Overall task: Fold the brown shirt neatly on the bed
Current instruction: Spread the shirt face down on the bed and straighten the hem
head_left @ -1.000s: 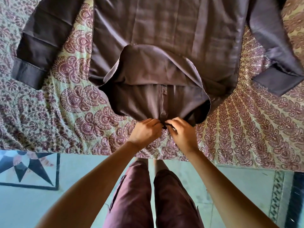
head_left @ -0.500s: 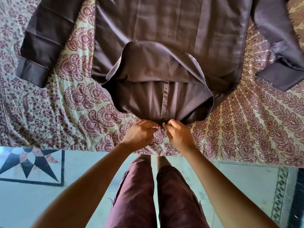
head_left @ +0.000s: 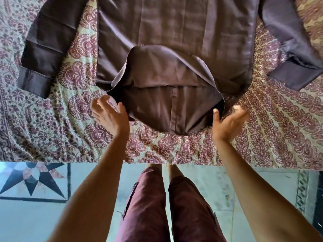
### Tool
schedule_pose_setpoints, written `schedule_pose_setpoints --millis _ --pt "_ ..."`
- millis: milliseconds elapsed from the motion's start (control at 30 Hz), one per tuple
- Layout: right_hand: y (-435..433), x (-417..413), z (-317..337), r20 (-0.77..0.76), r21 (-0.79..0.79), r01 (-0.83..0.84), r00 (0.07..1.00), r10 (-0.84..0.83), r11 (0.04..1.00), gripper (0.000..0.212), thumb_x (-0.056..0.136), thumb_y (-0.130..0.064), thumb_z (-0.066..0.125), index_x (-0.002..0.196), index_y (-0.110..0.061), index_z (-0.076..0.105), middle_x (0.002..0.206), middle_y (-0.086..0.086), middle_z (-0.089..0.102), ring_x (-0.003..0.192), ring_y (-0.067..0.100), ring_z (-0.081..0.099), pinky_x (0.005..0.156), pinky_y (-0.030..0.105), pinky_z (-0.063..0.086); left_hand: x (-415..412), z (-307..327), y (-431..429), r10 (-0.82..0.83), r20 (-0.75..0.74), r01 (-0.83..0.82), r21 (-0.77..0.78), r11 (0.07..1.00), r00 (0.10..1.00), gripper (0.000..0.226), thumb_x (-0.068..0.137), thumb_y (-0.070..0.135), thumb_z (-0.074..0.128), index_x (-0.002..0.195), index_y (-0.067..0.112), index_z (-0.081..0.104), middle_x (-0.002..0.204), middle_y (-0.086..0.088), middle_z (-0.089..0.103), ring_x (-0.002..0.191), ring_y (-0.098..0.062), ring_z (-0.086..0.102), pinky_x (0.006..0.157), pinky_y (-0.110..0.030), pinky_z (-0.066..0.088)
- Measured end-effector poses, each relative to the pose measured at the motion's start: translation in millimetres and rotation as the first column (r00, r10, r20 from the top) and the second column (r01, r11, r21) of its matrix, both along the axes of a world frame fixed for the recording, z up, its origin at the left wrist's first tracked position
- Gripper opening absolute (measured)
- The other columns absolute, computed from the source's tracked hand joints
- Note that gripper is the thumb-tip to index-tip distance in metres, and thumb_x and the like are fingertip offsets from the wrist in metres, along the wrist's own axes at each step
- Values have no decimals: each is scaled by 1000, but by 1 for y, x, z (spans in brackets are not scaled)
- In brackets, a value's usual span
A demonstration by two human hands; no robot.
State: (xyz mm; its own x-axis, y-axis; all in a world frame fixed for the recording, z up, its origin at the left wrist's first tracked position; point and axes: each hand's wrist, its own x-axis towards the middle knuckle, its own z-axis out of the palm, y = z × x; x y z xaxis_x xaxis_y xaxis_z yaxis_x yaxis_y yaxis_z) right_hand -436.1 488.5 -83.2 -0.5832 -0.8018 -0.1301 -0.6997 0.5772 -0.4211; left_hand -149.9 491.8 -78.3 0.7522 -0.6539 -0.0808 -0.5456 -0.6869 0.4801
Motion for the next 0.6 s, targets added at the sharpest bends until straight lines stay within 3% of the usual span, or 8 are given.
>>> schedule_pose_setpoints --millis 133,233,300,400,500,600 --pt "-20 -4 -2 -9 -56 -43 999 42 997 53 87 -28 59 135 -18 40 125 17 41 94 29 53 63 34 41 11 0 -20 38 -69 -36 30 999 997 60 81 18 63 135 20 37 140 -12 32 114 -29 48 81 -38 44" --pt "-25 -6 -5 -46 -66 -93 995 90 993 32 91 -22 51 122 -19 56 123 16 45 93 30 56 57 31 34 22 2 -29 -21 -24 21 8 1000 999 42 83 14 55 124 25 52 131 -7 46 106 -27 55 72 -33 42" --pt "-23 -6 -4 -33 -95 15 999 -18 995 26 93 -22 46 114 -13 58 125 17 46 94 34 56 57 31 31 32 1 -28 1 -3 -1 -11 1000 1000 31 83 11 49 110 19 62 123 -7 53 103 -27 56 70 -28 36" --pt "-10 -16 -4 -45 -35 255 966 -256 966 29 95 -17 39 119 -10 52 130 17 43 100 37 54 61 33 30 48 -3 -16 196 -46 -197 -13 980 980 28 82 3 48 102 14 66 121 -8 55 105 -24 53 74 -23 33" --pt "10 -37 -11 -58 94 389 921 -385 917 28 94 -13 40 120 -7 48 130 17 44 102 40 54 67 42 40 71 -15 10 300 -116 -293 81 953 947 30 81 5 48 95 23 68 115 -2 58 101 -20 54 77 -26 37" --pt "23 -53 -16 -50 161 445 895 -443 881 28 88 -8 50 116 -7 48 127 17 47 101 37 57 72 42 46 86 -19 28 292 -153 -280 96 955 944 29 80 13 49 94 30 68 125 -5 60 117 -24 54 89 -31 44"
